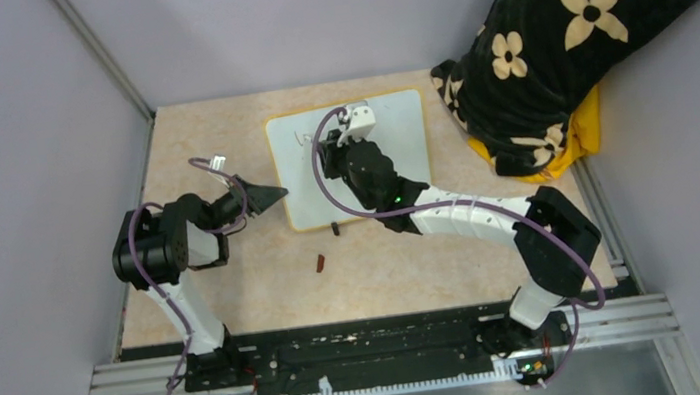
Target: Write a sentence on the whiteboard
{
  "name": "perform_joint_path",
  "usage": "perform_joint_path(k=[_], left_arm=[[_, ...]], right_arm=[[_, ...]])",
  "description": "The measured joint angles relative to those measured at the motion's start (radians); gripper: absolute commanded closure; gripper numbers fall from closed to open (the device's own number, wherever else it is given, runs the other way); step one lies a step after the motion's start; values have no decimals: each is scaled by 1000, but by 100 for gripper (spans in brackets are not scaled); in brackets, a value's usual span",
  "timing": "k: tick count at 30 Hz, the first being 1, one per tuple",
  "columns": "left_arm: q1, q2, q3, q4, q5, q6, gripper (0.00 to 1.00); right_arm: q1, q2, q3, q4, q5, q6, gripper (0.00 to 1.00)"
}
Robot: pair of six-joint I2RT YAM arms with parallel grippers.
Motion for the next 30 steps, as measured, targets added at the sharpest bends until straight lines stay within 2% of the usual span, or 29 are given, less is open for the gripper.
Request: perform_joint_path(k=[30], left_arm=[[0, 0, 0, 0, -8, 1, 100]], right_arm=[[7, 6, -6, -44, -40, 36, 100]])
